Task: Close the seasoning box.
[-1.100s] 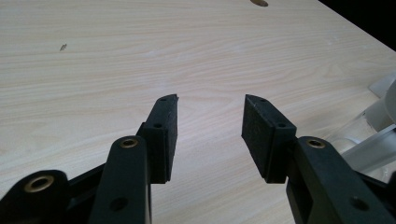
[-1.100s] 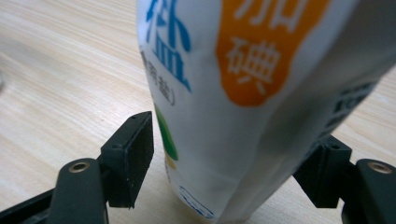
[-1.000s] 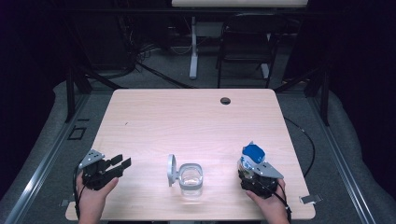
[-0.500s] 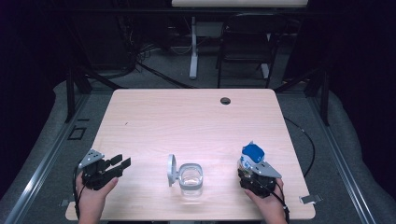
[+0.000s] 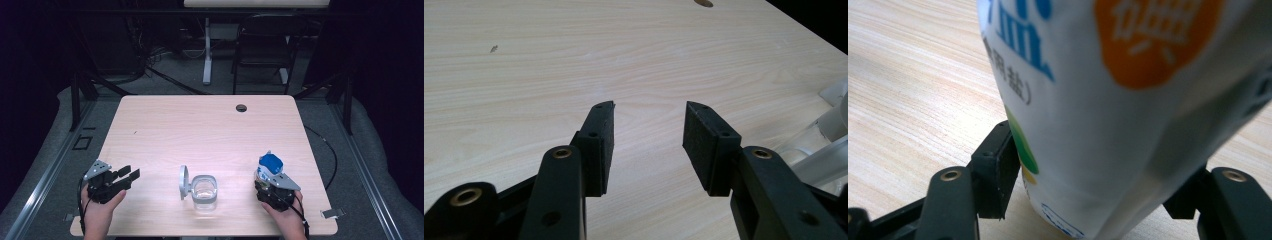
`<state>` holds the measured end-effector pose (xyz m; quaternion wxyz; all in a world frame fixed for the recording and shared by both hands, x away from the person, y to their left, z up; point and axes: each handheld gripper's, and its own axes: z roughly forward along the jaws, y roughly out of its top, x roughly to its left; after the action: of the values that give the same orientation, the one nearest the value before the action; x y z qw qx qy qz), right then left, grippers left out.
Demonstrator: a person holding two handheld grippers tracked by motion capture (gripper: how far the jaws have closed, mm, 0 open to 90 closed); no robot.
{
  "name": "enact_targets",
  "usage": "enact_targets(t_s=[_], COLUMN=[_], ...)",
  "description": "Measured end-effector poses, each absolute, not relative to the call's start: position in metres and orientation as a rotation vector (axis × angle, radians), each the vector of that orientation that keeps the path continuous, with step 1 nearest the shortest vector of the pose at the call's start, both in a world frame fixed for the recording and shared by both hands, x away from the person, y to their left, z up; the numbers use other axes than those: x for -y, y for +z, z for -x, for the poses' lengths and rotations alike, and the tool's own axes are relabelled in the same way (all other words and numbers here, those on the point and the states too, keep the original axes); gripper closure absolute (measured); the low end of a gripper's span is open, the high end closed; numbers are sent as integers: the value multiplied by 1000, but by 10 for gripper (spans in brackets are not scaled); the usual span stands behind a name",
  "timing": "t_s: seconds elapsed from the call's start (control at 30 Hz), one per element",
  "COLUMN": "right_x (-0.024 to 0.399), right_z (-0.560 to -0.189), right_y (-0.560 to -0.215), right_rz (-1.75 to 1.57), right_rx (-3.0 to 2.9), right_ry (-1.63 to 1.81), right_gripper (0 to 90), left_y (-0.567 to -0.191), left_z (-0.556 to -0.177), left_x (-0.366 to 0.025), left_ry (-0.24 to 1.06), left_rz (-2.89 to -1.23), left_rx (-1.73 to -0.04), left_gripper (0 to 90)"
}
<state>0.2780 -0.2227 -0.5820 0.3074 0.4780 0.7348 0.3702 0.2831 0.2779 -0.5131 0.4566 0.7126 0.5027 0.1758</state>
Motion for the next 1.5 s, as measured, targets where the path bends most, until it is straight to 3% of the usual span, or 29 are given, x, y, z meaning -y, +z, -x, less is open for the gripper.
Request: enact_targets(t_s=[1.5], right_x=[225], right_z=[-284], right_y=[-584], right_rz=[-1187], right_rx=[-1982], right_ry=[999], right_gripper=[405], left_y=[-515], left_z=[-284], left_x=[-282], left_ry=[432], left_rz=[-1741], left_rx=[-1259], left_gripper=[561])
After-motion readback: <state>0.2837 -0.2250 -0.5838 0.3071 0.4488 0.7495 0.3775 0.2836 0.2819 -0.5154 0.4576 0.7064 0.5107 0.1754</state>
